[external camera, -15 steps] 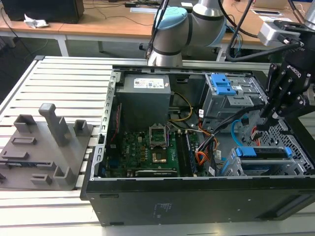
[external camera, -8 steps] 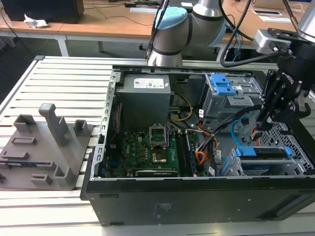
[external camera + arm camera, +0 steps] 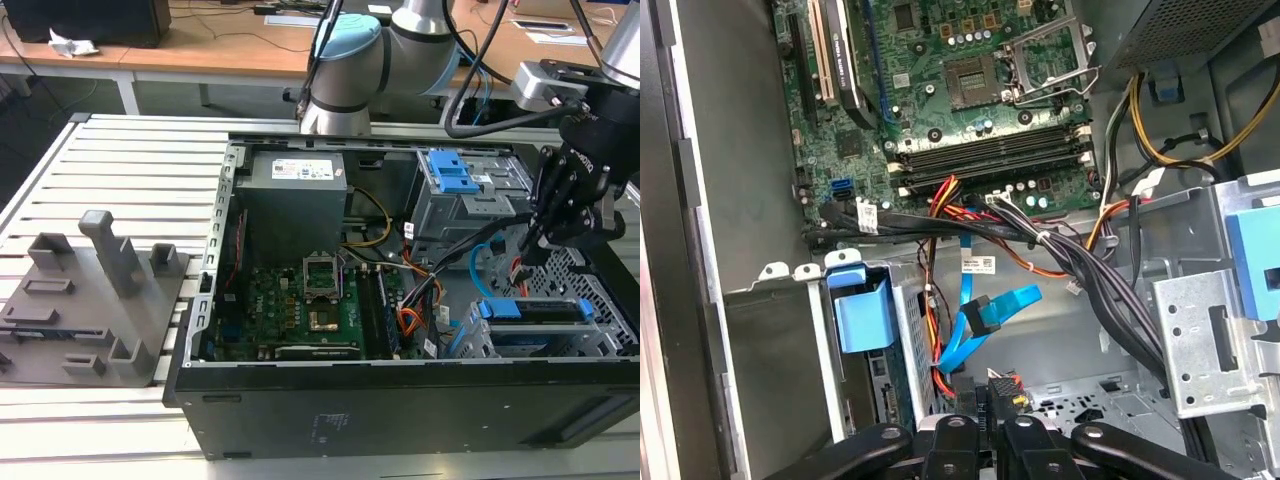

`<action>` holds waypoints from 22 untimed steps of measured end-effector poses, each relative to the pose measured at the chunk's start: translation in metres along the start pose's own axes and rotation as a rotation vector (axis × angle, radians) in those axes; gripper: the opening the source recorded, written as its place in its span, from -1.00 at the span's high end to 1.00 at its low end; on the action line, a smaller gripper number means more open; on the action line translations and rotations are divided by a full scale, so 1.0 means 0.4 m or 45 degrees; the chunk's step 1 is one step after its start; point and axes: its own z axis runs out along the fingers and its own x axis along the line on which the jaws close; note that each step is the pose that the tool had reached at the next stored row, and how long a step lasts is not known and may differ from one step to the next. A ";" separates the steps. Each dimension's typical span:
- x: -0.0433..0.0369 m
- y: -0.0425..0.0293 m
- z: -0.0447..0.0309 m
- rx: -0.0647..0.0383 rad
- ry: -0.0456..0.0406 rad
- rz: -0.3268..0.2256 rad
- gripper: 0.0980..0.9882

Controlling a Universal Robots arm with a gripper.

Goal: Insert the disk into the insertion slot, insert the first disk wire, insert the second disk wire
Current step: 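Insert the first disk wire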

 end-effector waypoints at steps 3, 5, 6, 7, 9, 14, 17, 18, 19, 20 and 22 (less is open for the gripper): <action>0.000 0.000 0.000 0.000 0.000 0.000 0.85; 0.000 0.000 0.000 0.000 0.001 0.000 0.85; 0.000 0.000 0.000 0.000 0.001 0.000 0.85; 0.002 -0.001 0.000 0.000 0.001 0.000 0.85; 0.021 -0.004 0.002 0.000 0.002 0.000 0.85; 0.057 -0.011 0.004 0.001 0.003 0.000 0.85; 0.067 -0.013 0.005 0.001 0.003 0.000 0.85; 0.072 -0.014 0.005 0.001 0.003 0.000 0.85; 0.075 -0.015 0.005 0.001 0.003 0.000 0.85; 0.078 -0.015 0.006 0.001 0.003 0.000 0.85; 0.081 -0.016 0.006 0.001 0.004 0.000 0.85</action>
